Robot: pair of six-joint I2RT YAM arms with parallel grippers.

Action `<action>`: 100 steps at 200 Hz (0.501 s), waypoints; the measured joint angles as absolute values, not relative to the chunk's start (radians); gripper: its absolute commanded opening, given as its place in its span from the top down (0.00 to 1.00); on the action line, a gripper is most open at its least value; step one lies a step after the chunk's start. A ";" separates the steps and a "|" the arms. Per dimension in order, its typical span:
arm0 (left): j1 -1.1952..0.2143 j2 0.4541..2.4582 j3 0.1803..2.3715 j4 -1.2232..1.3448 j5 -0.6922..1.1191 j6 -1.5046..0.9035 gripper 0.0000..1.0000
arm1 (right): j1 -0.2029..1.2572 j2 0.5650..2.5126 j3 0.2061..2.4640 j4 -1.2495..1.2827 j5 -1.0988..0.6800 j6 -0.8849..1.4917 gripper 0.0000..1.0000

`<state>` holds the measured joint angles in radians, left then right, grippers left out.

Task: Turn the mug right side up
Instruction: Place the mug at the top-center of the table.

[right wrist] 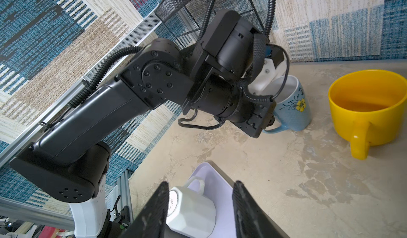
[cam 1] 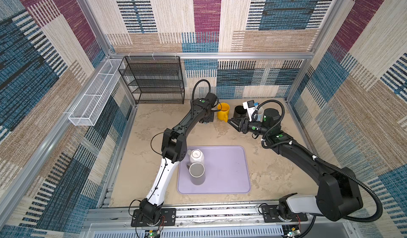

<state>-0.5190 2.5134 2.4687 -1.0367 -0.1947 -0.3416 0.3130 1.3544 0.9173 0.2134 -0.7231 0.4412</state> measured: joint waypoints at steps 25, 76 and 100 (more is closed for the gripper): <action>-0.519 2.515 2.471 -1.036 -0.177 -0.342 0.81 | 0.313 1.351 0.917 0.213 -0.723 0.441 0.50; -0.519 2.518 2.470 -1.036 -0.156 -0.345 0.73 | 0.313 1.342 0.917 0.213 -0.723 0.440 0.50; -0.518 2.518 2.470 -1.036 -0.154 -0.345 0.71 | 0.313 1.340 0.916 0.213 -0.723 0.440 0.50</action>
<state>-0.5182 2.5179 2.4702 -1.0359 -0.1539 -0.3450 0.3126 1.3396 0.9161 0.2131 -0.7231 0.4404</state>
